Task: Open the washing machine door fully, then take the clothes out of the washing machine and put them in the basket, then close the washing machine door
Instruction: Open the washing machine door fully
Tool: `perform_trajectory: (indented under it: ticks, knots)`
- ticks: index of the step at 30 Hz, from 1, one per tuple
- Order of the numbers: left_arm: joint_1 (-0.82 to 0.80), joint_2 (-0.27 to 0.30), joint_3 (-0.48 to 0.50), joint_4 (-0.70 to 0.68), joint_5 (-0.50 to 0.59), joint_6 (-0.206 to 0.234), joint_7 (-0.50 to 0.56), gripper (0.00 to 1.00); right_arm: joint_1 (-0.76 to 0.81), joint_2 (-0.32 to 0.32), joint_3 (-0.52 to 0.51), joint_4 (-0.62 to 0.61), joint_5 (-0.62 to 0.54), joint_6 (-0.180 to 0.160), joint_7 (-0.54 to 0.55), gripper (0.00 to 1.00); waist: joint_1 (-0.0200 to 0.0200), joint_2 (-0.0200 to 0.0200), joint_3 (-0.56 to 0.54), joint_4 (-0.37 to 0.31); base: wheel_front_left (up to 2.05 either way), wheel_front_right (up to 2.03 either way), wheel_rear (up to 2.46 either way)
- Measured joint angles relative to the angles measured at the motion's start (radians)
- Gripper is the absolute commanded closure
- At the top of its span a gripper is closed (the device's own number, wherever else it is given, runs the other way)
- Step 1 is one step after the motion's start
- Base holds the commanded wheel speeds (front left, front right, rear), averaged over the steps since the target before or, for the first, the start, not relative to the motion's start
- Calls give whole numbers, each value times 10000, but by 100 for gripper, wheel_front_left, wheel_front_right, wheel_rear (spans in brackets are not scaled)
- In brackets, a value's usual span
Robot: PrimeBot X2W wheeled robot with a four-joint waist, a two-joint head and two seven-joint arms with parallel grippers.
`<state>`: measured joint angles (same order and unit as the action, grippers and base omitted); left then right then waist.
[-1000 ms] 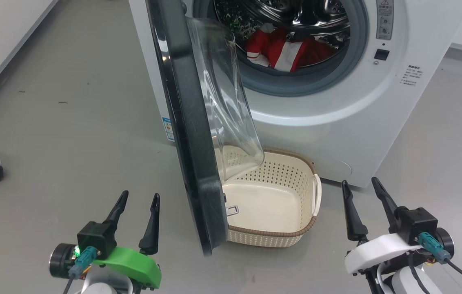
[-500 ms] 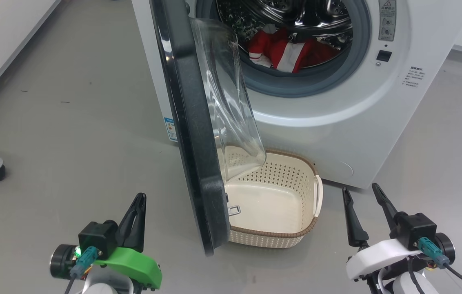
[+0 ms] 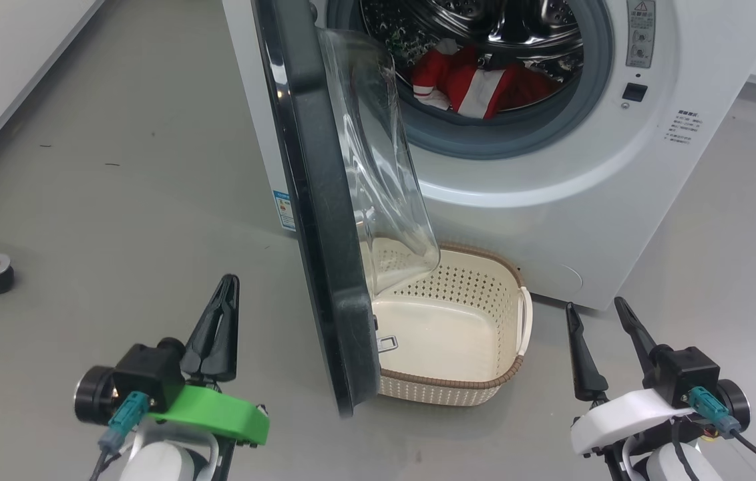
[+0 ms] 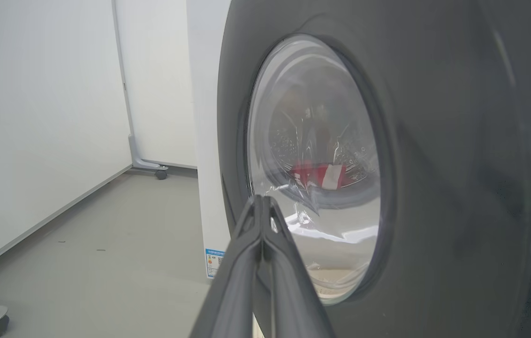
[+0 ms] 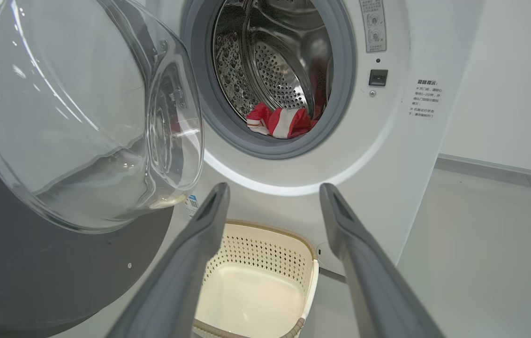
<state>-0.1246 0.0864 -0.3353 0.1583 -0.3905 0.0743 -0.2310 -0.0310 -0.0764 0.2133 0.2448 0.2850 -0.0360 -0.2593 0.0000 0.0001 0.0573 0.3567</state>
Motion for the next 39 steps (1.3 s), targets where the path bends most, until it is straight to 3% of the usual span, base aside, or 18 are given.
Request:
perform_trajectory:
  ticks: [12,19,26,39]
  knots:
    - [-810,-10,-69,-2748,577,-138,-209,100,11,100,-198,38,-247,123,2,0,0,0,-47,132,0,0,0]
    - [-875,-23,-792,-3981,600,-746,-213,100,17,140,-253,82,-268,257,2,0,0,0,-149,136,0,0,0]
    - [-762,58,-1707,-4330,483,-1404,-17,100,45,163,-301,132,-324,347,2,0,0,0,-210,90,0,0,0]
    - [233,495,-3129,-4033,-591,-1758,1879,100,191,228,-368,219,-357,454,2,0,0,0,-242,-88,0,0,0]
